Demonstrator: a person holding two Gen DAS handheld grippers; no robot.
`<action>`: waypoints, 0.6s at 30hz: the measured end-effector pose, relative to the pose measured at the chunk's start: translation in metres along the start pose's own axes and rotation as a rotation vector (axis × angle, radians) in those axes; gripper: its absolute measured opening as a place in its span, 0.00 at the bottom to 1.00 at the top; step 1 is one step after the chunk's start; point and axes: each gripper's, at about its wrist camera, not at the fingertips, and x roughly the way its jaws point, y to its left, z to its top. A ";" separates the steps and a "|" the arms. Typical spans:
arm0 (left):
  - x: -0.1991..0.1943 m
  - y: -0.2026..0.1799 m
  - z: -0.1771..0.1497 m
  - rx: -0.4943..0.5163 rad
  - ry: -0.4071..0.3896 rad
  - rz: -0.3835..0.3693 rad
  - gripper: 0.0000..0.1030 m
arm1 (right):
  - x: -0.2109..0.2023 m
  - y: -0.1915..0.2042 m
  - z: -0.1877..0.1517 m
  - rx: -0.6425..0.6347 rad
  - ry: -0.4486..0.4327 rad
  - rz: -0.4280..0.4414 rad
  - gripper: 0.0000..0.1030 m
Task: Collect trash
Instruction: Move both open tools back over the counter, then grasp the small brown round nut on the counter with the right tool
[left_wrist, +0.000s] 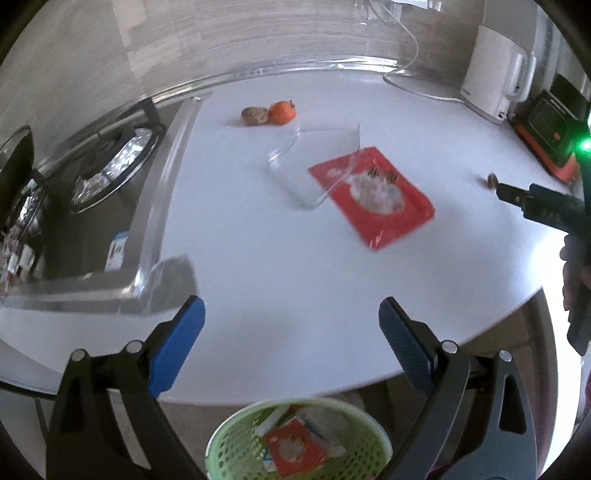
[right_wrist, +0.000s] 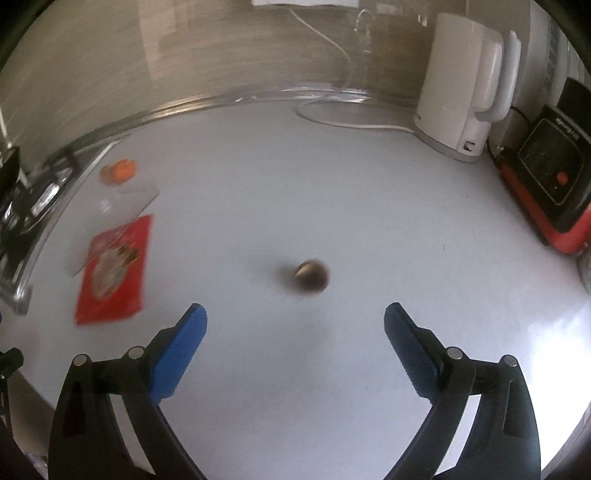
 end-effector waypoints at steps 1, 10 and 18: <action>0.003 -0.002 0.005 -0.003 0.001 0.000 0.88 | 0.007 -0.005 0.004 -0.001 0.005 0.010 0.86; 0.031 -0.014 0.057 0.003 -0.018 0.020 0.93 | 0.033 -0.007 0.009 -0.074 0.025 0.061 0.64; 0.050 -0.010 0.081 -0.002 -0.004 0.035 0.92 | 0.030 -0.007 0.007 -0.119 0.023 0.076 0.36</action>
